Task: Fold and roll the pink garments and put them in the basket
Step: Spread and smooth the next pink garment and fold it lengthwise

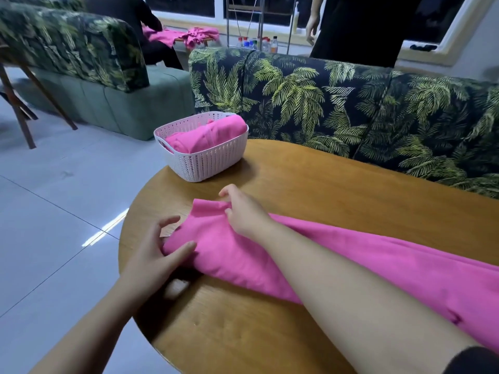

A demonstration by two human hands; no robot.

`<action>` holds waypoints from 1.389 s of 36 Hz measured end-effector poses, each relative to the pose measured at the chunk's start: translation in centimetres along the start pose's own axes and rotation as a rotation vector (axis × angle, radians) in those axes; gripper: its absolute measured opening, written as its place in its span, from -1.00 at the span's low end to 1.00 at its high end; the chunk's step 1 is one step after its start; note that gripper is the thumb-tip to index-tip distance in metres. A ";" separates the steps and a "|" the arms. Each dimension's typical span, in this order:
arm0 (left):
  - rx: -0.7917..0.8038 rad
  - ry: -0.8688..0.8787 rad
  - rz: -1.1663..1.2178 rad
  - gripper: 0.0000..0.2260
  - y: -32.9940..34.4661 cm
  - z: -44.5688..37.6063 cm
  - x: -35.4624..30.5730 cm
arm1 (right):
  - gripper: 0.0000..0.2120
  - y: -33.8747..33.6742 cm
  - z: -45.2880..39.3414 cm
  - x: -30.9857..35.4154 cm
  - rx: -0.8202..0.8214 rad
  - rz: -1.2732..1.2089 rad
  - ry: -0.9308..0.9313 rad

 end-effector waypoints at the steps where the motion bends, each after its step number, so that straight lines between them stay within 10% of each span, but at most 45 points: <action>1: 0.002 0.004 -0.007 -0.43 -0.2 0.2 0.4 | -0.70 0.3 -0.2 -0.2 0.018 0.012 0.022; 11: -0.083 -0.049 0.022 -0.67 -1.6 0.8 1.6 | -0.79 1.8 -2.3 -0.1 0.050 0.179 0.120; 30: -0.136 0.281 -0.812 -0.89 -1.5 -0.1 -0.5 | -0.80 2.6 -2.4 1.5 -0.069 0.357 -0.032; 39: 0.118 0.239 -0.628 -0.58 7.1 -0.2 -3.3 | -0.64 -0.2 -0.2 -0.2 -0.031 -0.049 -0.107; 45: 0.260 0.076 -1.092 -0.15 10.5 0.3 -0.9 | -0.63 -3.7 2.2 -4.1 0.010 0.076 -0.095; 50: 0.238 0.088 -1.135 -0.29 10.1 -0.9 -0.5 | -0.68 -6.5 4.8 -9.0 0.089 0.242 0.015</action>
Point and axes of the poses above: each hand's wrist, its own z-axis away from the middle knuckle, its own y-axis out of the palm, x = y × z, the point moved 6 cm from there along -z, towards the middle knuckle, and after that the axes turned 7 degrees about -x, right-handed, at the moved point
